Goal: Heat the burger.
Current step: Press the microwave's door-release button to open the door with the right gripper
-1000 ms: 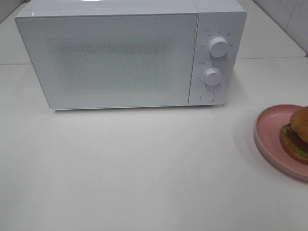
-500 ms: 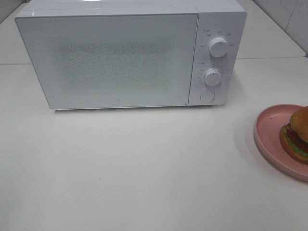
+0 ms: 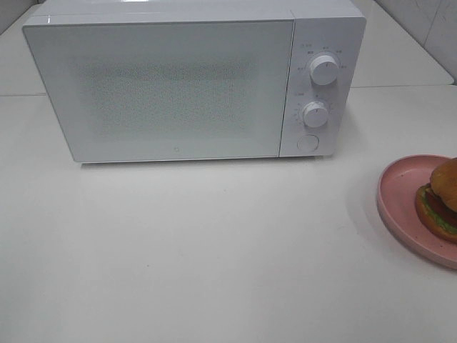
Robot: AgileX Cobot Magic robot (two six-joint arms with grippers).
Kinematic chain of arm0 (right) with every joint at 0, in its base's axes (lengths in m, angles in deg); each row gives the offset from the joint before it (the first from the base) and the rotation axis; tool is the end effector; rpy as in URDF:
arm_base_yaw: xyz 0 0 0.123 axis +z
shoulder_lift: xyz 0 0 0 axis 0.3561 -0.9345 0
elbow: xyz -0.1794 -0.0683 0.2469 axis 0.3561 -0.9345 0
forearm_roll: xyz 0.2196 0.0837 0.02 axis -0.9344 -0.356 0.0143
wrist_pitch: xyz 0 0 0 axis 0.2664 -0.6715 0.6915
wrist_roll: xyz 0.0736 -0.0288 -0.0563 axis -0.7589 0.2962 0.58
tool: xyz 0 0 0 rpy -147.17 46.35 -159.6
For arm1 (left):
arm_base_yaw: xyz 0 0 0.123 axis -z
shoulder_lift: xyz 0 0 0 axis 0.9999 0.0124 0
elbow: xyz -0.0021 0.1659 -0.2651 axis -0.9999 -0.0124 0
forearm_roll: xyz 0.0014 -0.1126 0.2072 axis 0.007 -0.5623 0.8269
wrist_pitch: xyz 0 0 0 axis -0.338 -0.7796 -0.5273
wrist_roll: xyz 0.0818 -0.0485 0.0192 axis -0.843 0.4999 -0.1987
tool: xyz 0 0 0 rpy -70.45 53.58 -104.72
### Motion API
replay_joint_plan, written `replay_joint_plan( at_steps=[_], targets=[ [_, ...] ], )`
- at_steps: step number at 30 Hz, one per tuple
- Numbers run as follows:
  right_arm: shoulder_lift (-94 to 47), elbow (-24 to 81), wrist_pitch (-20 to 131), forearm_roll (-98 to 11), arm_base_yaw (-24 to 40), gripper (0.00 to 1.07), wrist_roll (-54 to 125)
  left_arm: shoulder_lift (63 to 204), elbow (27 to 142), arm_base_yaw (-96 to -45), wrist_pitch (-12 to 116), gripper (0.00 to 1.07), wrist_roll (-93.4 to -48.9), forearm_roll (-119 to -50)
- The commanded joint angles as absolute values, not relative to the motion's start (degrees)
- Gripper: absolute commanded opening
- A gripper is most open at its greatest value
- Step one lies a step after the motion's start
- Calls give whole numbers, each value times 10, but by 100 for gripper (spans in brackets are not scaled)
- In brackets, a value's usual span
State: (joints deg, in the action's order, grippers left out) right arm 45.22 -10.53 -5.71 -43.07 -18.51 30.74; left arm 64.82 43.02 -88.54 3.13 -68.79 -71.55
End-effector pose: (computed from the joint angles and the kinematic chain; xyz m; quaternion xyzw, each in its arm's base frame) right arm -0.0400 -0.0026 0.2712 -0.0171 0.8390 0.0052 0.5438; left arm -0.0419 -0.0023 0.2683 0.0167 0.8481 -0.0133 0.5295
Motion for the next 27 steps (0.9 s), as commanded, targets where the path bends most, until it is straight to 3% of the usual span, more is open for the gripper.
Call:
replay_joint_plan(
  at_steps=[1, 20, 27],
  targets=[
    [467, -107, -50, -431, -183, 71, 307, 636, 430, -882, 35, 0, -687, -718],
    [467, -106, -49, -431, -183, 69, 307, 636, 430, -882, 35, 0, -687, -718],
    [422, -89, 16, -431, -183, 67, 307, 636, 430, -882, 35, 0, -687, -718]
  ],
)
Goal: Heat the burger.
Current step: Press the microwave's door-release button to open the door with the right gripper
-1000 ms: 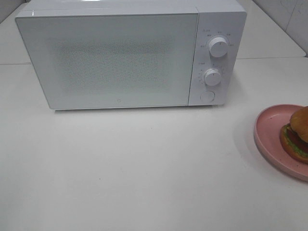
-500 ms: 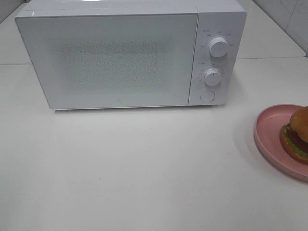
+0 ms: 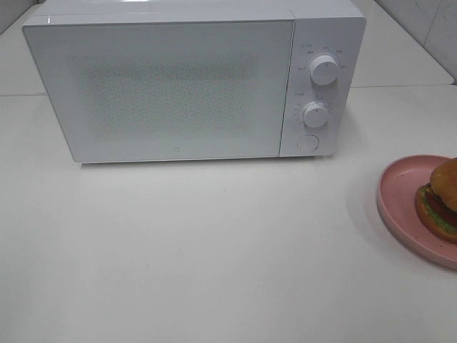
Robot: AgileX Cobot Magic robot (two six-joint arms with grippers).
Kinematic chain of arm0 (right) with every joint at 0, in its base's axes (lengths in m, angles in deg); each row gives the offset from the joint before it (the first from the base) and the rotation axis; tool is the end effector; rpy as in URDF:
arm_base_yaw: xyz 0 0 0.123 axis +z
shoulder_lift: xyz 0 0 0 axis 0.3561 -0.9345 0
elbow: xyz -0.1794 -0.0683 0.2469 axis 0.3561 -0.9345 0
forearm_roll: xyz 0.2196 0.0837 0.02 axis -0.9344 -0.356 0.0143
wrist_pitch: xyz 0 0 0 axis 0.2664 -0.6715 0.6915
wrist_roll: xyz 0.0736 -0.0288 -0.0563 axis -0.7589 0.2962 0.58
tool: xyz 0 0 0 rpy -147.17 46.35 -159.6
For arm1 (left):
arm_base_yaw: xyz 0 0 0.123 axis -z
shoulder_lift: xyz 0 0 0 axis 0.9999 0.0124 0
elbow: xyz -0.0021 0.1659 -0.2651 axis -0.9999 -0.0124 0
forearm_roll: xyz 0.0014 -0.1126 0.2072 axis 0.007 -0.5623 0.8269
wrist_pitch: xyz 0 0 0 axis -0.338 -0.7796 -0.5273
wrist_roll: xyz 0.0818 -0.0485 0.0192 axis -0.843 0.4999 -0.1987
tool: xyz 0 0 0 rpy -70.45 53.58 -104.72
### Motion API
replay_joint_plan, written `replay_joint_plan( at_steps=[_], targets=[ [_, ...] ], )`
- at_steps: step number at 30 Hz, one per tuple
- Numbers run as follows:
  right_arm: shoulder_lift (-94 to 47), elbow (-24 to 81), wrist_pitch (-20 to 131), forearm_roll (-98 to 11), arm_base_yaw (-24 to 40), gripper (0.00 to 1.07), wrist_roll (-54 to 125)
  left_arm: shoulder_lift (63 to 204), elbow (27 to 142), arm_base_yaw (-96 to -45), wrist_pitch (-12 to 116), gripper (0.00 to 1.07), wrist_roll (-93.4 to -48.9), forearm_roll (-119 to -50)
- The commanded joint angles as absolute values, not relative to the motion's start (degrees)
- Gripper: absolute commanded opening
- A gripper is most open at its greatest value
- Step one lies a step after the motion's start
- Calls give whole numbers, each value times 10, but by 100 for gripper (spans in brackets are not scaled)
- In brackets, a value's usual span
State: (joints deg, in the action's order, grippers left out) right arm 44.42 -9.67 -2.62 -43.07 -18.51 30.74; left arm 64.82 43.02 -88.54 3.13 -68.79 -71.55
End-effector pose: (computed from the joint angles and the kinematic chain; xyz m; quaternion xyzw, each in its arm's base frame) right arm -0.0376 -0.0024 0.2806 -0.0169 0.8238 0.0056 0.5667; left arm -0.0419 -0.0023 0.2683 0.0167 0.8481 -0.0133 0.5295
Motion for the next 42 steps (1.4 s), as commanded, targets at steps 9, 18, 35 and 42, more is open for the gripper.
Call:
replay_joint_plan(
  at_steps=[9, 18, 35, 42],
  targets=[
    [279, -90, 136, -431, -183, 67, 307, 636, 430, -882, 35, 0, -687, -718],
    [153, -90, 253, -430, -183, 67, 311, 636, 430, -882, 35, 0, -687, -718],
    [-124, -90, 504, -431, -183, 47, 307, 636, 430, -882, 35, 0, -687, -718],
    [-200, -90, 609, -431, -182, 16, 307, 636, 430, -882, 35, 0, -687, -718]
  ],
)
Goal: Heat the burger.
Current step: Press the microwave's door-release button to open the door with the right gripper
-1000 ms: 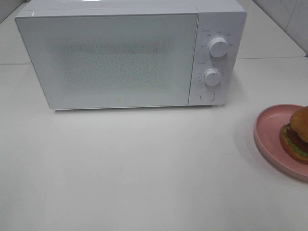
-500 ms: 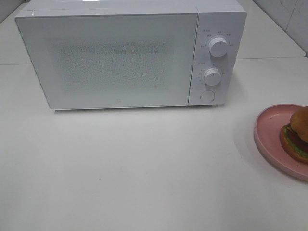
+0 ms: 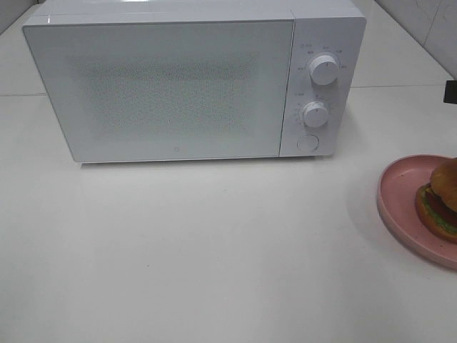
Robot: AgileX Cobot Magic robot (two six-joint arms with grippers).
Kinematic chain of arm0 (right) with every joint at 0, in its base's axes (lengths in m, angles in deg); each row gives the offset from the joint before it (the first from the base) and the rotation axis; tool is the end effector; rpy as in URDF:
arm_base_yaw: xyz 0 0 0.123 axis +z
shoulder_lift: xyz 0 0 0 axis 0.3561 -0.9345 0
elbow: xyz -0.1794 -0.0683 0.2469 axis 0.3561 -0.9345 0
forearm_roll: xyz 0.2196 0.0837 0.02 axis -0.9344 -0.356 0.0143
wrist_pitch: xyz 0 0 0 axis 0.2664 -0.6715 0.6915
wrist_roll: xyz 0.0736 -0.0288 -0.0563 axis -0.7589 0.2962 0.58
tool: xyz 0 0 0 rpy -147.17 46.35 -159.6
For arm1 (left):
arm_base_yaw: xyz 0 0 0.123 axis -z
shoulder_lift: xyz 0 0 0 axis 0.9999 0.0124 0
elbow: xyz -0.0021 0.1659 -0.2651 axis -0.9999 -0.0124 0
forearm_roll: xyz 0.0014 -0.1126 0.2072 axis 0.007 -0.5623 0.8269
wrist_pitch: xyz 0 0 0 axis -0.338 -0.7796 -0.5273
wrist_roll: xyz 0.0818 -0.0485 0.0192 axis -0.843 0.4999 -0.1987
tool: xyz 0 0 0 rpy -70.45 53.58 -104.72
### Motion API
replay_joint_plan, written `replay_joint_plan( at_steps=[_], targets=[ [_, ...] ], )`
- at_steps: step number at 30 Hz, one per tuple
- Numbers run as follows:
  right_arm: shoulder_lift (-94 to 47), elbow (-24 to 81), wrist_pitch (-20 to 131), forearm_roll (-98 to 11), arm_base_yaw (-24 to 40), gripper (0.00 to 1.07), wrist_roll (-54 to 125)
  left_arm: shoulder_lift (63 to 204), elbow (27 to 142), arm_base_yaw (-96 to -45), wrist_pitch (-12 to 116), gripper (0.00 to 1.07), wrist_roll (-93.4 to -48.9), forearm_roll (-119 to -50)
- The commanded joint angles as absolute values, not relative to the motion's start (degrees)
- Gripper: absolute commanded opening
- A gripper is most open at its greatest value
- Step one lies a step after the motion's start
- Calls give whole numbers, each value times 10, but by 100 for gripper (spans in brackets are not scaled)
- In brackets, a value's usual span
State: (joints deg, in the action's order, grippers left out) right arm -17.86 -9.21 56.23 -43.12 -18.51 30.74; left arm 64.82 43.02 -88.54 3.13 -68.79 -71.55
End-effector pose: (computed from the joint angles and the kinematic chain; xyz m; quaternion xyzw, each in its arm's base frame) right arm 0.1999 0.0083 0.2883 -0.0220 0.8381 0.0084 0.5451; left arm -0.0419 -0.0023 0.2683 0.0167 0.8481 -0.0133 0.5295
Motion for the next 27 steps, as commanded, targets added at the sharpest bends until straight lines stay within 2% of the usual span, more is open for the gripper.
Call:
replay_joint_plan(
  at_steps=[1, 4, 7, 19, 27],
  targets=[
    [-218, -90, 634, -431, -182, 6, 307, 636, 430, -882, 35, 0, -687, -718],
    [-246, -90, 659, -431, -182, 0, 291, 636, 430, -882, 35, 0, -687, -718],
    [-260, -90, 672, -431, -175, 0, 291, 636, 430, -882, 35, 0, -687, -718],
    [-375, -89, 770, -412, -17, 0, 292, 636, 430, -882, 35, 0, -687, -718],
    [-450, -89, 802, -412, 18, 0, 267, 636, 430, -882, 35, 0, -687, -718]
  ],
)
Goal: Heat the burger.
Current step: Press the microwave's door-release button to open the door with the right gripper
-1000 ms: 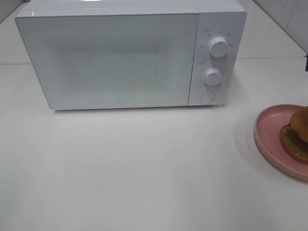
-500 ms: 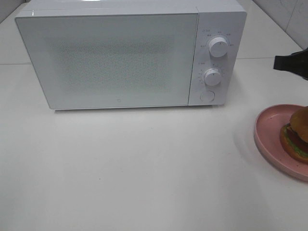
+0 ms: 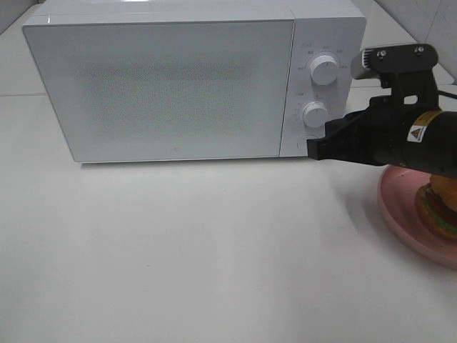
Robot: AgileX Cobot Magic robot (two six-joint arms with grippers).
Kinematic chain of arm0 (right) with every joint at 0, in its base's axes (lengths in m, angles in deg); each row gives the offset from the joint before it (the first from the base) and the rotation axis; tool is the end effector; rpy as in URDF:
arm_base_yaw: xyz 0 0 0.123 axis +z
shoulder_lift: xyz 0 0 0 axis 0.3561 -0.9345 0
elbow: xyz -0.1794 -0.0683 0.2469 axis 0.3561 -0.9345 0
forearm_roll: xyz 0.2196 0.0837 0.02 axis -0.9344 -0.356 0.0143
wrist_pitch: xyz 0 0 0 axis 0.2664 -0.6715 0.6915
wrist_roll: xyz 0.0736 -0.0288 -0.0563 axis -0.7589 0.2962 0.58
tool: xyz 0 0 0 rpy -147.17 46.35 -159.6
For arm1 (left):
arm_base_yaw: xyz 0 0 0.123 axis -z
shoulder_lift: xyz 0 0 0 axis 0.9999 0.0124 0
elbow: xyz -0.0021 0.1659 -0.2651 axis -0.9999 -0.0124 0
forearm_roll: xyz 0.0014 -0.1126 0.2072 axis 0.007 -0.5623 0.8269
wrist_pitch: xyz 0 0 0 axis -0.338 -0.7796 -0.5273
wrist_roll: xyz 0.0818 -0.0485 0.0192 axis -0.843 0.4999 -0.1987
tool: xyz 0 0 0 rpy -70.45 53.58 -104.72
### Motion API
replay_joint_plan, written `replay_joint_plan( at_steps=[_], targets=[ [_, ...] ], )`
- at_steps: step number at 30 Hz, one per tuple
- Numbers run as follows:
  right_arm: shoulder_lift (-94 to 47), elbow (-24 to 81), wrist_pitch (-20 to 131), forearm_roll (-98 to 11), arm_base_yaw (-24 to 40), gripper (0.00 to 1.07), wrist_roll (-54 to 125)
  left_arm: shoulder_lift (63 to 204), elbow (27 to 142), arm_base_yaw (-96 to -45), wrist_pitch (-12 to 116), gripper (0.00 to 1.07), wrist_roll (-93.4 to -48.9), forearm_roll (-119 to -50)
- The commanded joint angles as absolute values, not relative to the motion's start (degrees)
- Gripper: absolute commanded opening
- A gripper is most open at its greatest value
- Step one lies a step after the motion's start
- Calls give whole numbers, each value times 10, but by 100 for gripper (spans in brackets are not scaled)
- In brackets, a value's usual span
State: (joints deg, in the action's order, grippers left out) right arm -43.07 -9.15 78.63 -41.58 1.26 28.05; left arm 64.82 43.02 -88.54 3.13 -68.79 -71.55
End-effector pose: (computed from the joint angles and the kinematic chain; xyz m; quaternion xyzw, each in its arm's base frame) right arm 0.2539 0.1050 0.2173 -0.1622 0.8356 0.1110 0.5129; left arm -0.0419 -0.0023 0.2683 0.0167 0.8481 -0.0133 0.5295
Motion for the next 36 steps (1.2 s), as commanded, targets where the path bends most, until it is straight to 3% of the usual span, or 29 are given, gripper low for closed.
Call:
replay_joint_plan(
  at_steps=[1, 18, 25, 36],
  targets=[
    [-450, -89, 802, -412, 18, 0, 267, 636, 430, -882, 35, 0, -687, -718],
    [-571, -81, 883, -411, 18, 0, 45, 636, 430, -882, 35, 0, -687, -718],
    [-597, -46, 884, -321, 18, 0, -110, 636, 430, -882, 35, 0, -687, -718],
    [-627, -33, 946, -329, 18, 0, -269, 636, 430, -882, 35, 0, -687, -718]
  ],
)
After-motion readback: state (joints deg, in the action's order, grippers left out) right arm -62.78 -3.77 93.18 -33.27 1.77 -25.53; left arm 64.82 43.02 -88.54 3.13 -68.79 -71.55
